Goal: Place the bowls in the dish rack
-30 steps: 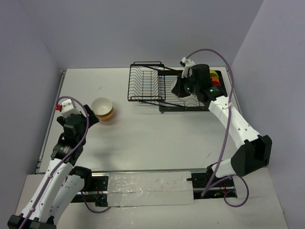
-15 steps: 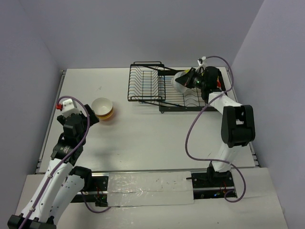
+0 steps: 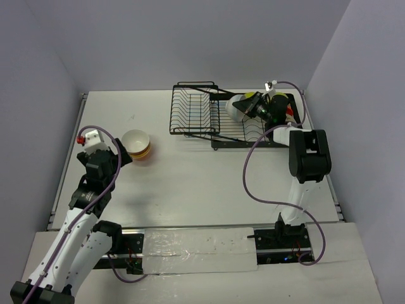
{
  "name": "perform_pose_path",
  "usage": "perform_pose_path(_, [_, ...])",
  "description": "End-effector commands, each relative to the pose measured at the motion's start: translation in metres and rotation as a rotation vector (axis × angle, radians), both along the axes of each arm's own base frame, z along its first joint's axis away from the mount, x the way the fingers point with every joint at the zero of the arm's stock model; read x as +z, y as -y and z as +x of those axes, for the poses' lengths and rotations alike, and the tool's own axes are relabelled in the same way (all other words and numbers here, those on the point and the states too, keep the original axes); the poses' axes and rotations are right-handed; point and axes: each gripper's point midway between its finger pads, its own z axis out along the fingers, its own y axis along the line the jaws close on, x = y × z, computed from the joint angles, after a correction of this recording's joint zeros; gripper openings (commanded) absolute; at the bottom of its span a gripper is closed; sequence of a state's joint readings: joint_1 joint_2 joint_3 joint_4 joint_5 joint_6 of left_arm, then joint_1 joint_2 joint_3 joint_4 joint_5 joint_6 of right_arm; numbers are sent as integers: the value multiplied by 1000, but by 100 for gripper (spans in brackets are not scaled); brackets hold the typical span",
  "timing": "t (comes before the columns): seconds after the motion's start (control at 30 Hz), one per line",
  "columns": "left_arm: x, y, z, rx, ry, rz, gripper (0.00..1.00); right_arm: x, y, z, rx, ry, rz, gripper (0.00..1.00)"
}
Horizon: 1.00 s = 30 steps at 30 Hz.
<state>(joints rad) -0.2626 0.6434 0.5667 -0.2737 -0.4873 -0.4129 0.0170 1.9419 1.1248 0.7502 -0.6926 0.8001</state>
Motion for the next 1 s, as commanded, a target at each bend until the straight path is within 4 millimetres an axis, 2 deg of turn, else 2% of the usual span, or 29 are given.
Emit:
perform_pose_path(0.0, [9,-2,2,10,33,6,99,36,4,10,-12,148,37,0])
perform_pose_path(0.17, [10,-3,1,13,38,6,99,22,4,9,-21,122,53,0])
perform_pose_path(0.23, [10,-2,1,12,37,6,99,17,20,13,-52,114,62,0])
perform_pose_path(0.37, [10,-2,2,12,36,7,99,4,26,15,-72,93,74,0])
perform_pose_path(0.57, [10,-2,1,10,38,7,99,-5,35,17,-102,78,126,0])
perform_pose_path(0.77, [12,-2,1,7,43,4,99,-7,35,17,-98,85,179,0])
perform_pose_path(0.97, [13,-2,0,6,49,2,99,2,35,13,-100,115,225,0])
